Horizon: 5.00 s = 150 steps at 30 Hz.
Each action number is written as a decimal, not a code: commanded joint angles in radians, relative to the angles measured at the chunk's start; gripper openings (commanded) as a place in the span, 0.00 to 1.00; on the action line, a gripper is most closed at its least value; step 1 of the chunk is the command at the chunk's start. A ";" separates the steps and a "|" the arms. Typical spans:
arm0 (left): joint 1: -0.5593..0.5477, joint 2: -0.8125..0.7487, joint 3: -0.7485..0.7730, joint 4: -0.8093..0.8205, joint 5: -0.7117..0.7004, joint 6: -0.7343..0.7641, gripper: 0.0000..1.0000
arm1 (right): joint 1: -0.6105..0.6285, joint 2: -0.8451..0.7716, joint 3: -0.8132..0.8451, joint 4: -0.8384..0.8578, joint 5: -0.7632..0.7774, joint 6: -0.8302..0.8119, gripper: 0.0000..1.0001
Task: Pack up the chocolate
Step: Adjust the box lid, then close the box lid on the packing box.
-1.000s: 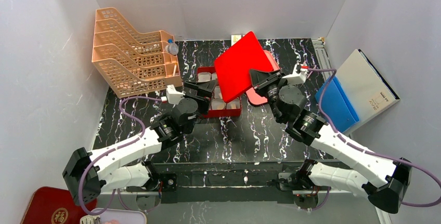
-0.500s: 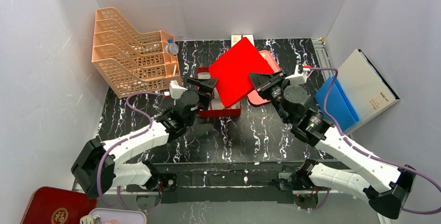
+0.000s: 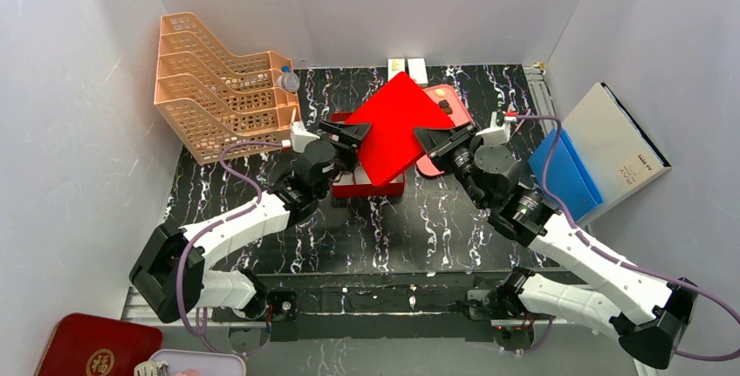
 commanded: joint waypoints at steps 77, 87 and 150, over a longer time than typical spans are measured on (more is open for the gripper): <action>0.544 0.604 0.158 0.829 0.909 -0.041 0.00 | -0.391 0.614 0.068 0.154 -0.486 -0.451 0.77; 0.544 0.633 0.151 0.851 0.923 -0.055 0.00 | -0.400 0.695 0.114 0.190 -0.550 -0.435 0.77; 0.508 0.752 0.041 1.000 0.759 -0.091 0.14 | -0.455 0.962 0.320 0.214 -0.771 -0.456 0.77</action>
